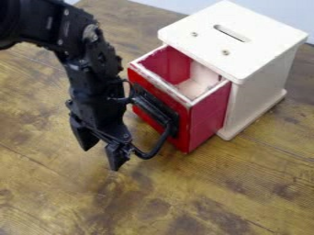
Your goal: Close the drawer
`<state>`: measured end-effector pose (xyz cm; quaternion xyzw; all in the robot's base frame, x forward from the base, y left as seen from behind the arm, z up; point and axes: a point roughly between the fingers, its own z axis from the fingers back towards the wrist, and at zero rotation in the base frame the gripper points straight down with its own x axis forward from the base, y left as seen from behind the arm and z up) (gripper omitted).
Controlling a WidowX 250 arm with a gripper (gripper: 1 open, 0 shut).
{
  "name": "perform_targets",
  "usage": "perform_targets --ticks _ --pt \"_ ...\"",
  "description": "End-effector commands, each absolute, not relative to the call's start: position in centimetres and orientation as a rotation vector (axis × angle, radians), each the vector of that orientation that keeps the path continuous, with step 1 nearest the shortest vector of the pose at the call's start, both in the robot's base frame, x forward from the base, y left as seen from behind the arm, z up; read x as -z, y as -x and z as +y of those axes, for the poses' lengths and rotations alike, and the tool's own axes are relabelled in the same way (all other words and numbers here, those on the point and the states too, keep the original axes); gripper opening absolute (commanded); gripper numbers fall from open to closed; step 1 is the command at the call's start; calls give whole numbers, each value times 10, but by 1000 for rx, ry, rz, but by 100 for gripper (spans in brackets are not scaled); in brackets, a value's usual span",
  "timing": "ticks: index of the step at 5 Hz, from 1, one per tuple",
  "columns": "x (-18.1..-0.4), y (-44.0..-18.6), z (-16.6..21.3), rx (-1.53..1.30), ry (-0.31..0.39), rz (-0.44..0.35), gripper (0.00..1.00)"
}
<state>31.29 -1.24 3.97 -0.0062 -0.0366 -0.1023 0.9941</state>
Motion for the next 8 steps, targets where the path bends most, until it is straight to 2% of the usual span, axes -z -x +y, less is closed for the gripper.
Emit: perform_targets --ticks 1,3,5,7,8 --pt "-64 -340 -13 200 -1 -174 100" --pt "-69 -357 -15 201 10 -205 100" --pt "-64 -378 -15 207 19 -171 100" --pt "-68 -403 -14 231 5 -175 100" --pt "-68 -407 -14 237 5 -178 0"
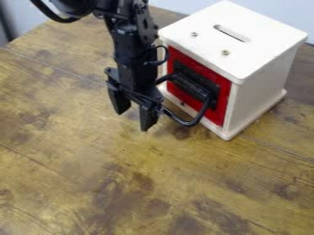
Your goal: Close the drawer
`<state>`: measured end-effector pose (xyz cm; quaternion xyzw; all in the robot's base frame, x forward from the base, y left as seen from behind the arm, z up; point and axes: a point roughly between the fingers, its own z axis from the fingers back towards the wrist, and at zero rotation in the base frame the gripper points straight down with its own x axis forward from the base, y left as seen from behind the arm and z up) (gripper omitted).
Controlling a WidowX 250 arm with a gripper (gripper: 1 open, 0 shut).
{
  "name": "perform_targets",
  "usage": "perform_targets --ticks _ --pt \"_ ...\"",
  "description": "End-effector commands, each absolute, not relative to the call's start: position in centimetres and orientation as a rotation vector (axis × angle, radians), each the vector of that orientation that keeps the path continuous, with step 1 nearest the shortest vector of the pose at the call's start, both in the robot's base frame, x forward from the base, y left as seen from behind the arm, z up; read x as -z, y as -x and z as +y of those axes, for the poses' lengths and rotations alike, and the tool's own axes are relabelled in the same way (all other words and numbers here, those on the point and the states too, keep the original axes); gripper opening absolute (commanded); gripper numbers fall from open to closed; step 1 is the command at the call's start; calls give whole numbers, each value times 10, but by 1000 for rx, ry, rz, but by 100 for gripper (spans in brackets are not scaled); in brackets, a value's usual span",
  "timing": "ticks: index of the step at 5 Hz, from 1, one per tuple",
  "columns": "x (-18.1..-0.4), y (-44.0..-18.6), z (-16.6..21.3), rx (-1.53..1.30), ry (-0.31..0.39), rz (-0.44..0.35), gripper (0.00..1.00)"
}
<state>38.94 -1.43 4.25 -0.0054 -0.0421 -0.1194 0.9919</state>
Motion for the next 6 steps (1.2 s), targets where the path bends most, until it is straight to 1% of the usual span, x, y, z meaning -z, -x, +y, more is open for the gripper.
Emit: perform_targets --ticks 1,6 --pt "-71 -410 -15 239 3 -193 0" --pt "-92 -416 -18 251 -3 -275 0"
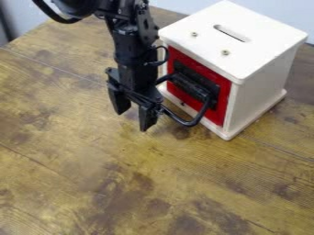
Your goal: Close the drawer
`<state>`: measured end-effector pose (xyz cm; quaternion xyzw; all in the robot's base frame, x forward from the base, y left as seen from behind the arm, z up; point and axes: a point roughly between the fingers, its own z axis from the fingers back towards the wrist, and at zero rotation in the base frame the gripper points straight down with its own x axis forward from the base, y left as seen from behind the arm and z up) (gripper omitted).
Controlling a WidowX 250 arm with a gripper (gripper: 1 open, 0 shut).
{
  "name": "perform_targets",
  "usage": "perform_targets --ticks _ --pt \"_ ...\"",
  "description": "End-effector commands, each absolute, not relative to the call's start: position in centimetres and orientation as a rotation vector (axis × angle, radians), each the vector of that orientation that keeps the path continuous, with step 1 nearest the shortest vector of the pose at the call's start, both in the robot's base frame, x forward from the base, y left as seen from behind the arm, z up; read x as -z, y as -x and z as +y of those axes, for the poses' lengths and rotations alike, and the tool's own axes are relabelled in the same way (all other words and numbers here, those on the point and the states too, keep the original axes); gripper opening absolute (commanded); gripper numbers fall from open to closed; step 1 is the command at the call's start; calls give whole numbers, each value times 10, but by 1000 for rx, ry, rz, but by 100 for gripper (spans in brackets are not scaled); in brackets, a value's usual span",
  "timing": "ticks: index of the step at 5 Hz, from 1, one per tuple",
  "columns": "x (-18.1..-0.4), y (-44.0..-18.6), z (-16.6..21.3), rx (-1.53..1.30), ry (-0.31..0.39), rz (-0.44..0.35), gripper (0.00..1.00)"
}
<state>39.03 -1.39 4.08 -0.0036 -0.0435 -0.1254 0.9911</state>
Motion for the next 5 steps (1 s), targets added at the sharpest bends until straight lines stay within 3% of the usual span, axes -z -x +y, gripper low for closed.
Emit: perform_targets --ticks 1,3,5 --pt "-105 -410 -18 236 -3 -288 100" --pt "-129 -400 -18 206 16 -254 100" --pt "-139 -384 -21 202 -2 -232 100"
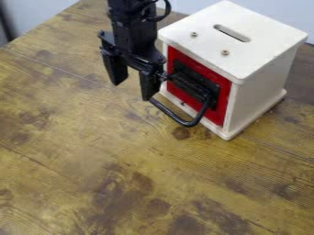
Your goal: Close the drawer
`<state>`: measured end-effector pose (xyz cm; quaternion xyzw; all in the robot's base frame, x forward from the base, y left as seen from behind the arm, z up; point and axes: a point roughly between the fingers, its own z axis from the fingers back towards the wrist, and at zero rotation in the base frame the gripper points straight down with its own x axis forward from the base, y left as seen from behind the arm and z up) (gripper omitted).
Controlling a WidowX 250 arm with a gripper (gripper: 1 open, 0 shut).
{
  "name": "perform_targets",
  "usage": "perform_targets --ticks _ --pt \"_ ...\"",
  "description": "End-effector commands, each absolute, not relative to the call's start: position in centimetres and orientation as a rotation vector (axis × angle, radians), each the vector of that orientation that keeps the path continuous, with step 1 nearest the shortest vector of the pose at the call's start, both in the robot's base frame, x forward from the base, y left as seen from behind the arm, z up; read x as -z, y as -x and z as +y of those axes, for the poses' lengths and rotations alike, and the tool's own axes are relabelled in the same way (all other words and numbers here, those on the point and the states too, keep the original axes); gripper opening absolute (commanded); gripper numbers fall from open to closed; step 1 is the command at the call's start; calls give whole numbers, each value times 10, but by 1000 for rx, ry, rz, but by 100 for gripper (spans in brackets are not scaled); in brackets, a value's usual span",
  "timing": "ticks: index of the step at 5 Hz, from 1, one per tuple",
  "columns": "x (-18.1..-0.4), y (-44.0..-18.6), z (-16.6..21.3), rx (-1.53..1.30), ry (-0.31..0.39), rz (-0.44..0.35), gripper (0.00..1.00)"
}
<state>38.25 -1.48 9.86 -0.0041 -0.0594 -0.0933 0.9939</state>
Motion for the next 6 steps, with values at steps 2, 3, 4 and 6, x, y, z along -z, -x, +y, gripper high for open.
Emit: perform_targets --ticks 2,3,4,6 --pt "-140 -368 -22 186 8 -197 100" --pt "-142 -359 -24 183 9 -189 100" --pt "-144 -349 -26 179 4 -200 100" --pt "-140 -339 -25 163 1 -198 100"
